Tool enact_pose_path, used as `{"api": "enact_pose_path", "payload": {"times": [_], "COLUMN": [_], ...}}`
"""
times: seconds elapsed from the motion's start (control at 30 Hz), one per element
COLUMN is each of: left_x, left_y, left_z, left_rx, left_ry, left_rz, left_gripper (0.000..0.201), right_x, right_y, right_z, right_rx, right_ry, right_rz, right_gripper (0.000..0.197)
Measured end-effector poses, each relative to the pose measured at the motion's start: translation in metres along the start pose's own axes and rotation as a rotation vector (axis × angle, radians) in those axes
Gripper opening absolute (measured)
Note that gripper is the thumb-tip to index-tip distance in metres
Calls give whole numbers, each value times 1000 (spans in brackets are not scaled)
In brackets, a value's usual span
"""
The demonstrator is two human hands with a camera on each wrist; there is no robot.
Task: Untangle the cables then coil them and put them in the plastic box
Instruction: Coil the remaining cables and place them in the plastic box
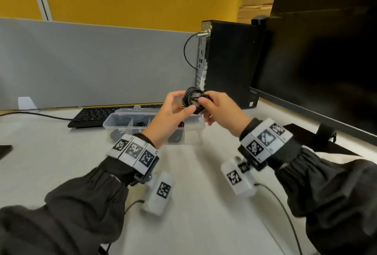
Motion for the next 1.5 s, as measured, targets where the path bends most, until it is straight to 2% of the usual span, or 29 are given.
{"api": "enact_pose_path", "payload": {"times": [0.1, 0.17, 0.3, 0.4, 0.47, 0.63, 0.87, 1.03, 1.17, 1.3, 1.4, 1.5], "left_x": [-24, -36, -39, -43, -47, -48, -47, -46, -46, -46, -45, -44], "left_y": [-13, -16, -21, -25, -26, -27, -25, -24, -24, -24, -24, -22], "left_z": [21, 37, 50, 53, 55, 59, 61, 62, 63, 64, 65, 61], "left_rx": [-43, -129, -223, -242, -243, -227, -202, -200, -200, -191, -186, -179], "left_ry": [-391, -537, -670, -723, -720, -710, -692, -703, -691, -693, -693, -695], "left_rz": [2, 18, 161, 196, 186, 144, 127, 119, 110, 110, 95, 108], "left_gripper": [24, 17, 21, 17, 14, 14, 13, 12, 13, 13, 13, 13], "right_x": [-6, 6, 38, 57, 69, 82, 72, 58, 55, 61, 60, 49], "right_y": [-35, -55, -81, -98, -98, -95, -95, -96, -96, -91, -86, -81], "right_z": [-8, -13, -25, -35, -37, -41, -35, -23, -34, -39, -38, -33], "right_rx": [57, 81, 26, -107, -135, -102, -31, -58, -26, -67, -74, -22], "right_ry": [436, 717, 1131, 1275, 1348, 1344, 1178, 1175, 1246, 1239, 1263, 1191], "right_rz": [86, 184, 331, 345, 385, 504, 494, 591, 521, 404, 427, 491], "right_gripper": [26, 30, 28, 26, 26, 30, 30, 41, 35, 25, 25, 39]}}
Point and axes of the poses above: each hand's wrist, its own y-axis away from the middle knuckle, its own x-axis out of the palm, z = x × y, the point moved 3 cm from there along -y, towards the middle knuckle, and after that the axes turned 8 degrees about x, right-handed, at the moved point
